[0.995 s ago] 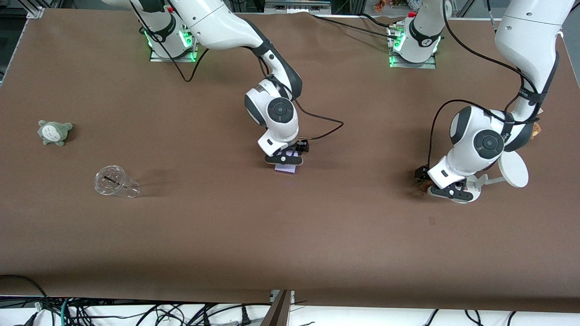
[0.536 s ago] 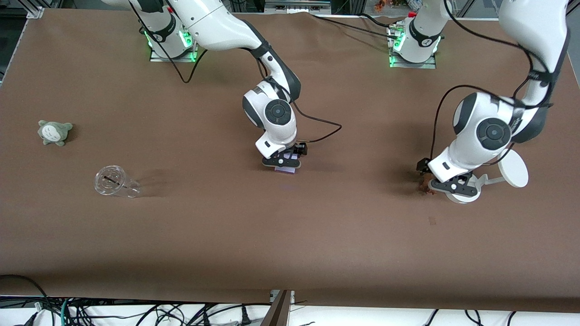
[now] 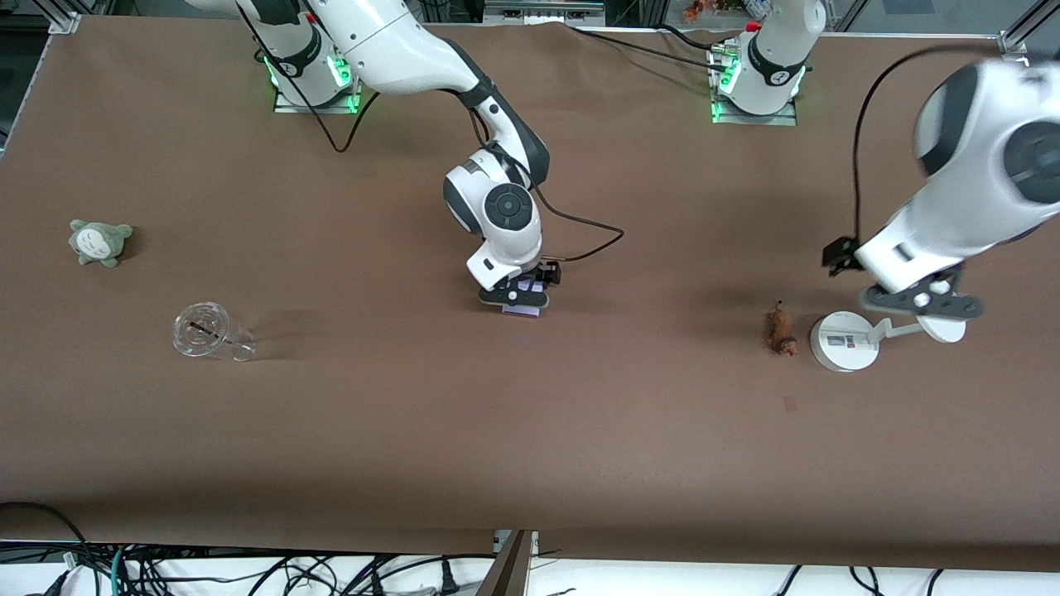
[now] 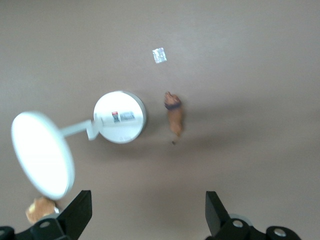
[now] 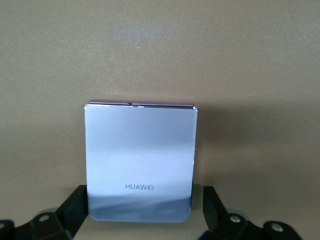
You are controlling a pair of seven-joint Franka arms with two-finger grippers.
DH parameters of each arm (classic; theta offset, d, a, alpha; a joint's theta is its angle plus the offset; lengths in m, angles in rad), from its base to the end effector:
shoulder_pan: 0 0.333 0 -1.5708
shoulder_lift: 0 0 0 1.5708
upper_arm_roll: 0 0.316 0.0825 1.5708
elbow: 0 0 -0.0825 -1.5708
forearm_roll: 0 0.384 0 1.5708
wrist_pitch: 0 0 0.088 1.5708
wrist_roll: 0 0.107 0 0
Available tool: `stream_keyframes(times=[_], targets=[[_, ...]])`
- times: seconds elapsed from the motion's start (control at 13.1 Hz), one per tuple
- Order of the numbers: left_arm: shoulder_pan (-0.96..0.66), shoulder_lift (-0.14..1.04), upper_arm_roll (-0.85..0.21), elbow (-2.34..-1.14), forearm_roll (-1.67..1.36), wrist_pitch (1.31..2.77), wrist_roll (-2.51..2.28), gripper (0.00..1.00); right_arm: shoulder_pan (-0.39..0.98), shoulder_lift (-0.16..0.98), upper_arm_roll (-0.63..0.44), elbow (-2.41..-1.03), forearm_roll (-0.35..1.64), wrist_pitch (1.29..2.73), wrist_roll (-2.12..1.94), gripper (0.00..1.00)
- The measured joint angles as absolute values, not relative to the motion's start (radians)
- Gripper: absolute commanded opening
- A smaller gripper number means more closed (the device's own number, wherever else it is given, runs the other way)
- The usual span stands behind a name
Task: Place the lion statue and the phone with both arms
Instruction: 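Raise the left gripper away from the lion while the right gripper lifts the phone, then carry the phone with the right gripper and set it beside the glass cup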
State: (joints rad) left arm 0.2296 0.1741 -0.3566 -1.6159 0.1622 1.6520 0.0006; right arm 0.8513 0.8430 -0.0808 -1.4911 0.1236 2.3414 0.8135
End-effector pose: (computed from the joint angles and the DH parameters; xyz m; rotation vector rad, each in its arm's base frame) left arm 0.5984 -0.0460 0.5153 -3.0200 0.2268 0.1818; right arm 0.5047 0.5057 0.1708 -3.1093 0.1578 0.0199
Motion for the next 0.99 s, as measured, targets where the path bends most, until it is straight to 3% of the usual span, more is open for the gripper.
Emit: stream_keyframes(times=[0.15,0.23,0.31,0.38,0.69,0.99], targets=[[0.234,0.165,-0.356,-1.484,0.135,1.516,0.017,1.00,0.851,0.850,-0.081,-1.491,0.124,2.352,0.816,0.98],[0.233,0.164,-0.358,-1.451,0.135,1.486,0.019,1.00,0.851,0.850,-0.081,-1.491,0.124,2.353,0.817,0.80],[0.233,0.164,-0.358,-1.437,0.135,1.477,0.019,1.00,0.851,0.850,-0.081,-1.491,0.124,2.353,0.817,0.46],[0.233,0.166,-0.358,-1.433,0.135,1.477,0.019,1.00,0.851,0.850,-0.081,-1.491,0.123,2.353,0.817,0.37],[0.196,0.169,-0.326,-1.433,0.134,1.514,0.013,1.00,0.849,0.846,-0.093,-1.487,0.123,2.354,0.816,0.39],[0.086,0.084,-0.155,-1.507,0.039,1.594,0.026,1.00,0.779,0.801,-0.138,-1.460,0.123,2.270,0.680,0.40]])
